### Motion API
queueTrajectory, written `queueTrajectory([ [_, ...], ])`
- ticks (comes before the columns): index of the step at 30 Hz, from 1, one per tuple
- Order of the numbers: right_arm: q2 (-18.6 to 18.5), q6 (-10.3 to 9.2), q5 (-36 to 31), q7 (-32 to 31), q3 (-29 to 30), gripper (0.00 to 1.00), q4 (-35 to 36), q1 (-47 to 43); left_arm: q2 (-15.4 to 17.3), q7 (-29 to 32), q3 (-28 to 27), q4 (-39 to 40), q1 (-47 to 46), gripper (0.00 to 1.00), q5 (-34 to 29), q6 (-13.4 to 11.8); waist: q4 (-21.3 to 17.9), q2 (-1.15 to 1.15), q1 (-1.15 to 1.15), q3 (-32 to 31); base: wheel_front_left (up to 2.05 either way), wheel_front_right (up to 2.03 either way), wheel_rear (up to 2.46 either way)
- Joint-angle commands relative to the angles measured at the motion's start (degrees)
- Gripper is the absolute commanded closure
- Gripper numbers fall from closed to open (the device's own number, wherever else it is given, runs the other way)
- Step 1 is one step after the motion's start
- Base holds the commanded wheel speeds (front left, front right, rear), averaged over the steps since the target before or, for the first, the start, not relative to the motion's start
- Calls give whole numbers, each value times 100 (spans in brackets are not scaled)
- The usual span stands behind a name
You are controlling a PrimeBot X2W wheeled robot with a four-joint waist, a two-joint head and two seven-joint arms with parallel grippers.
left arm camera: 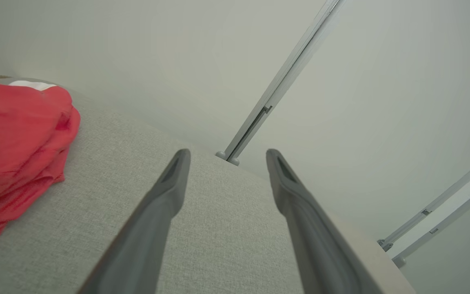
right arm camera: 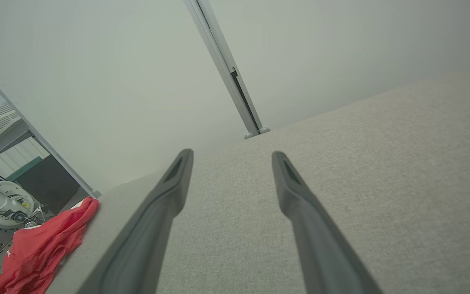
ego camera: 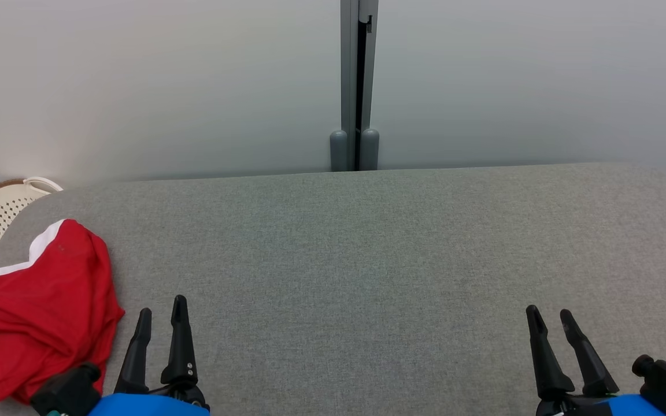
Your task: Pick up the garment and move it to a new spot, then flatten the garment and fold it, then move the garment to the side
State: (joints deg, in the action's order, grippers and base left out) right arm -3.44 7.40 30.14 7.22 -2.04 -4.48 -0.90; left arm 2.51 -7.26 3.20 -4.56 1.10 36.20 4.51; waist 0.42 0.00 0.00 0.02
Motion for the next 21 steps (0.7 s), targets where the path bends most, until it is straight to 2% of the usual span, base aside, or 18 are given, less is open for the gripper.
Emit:
queueTrajectory([
  [1,-48,8,-207,74,2,0,97,-9,36,-67,37,98,18,0,-176,-22,-3,0,0,1,0,0,0],
  [13,9,10,-940,249,119,0,205,-81,39,-246,158,99,89,0,-773,-63,16,0,0,5,0,0,0],
  [21,26,10,-1370,361,116,0,224,-111,41,-358,250,-150,143,0,-1200,5,25,0,0,-1,0,0,0],
])
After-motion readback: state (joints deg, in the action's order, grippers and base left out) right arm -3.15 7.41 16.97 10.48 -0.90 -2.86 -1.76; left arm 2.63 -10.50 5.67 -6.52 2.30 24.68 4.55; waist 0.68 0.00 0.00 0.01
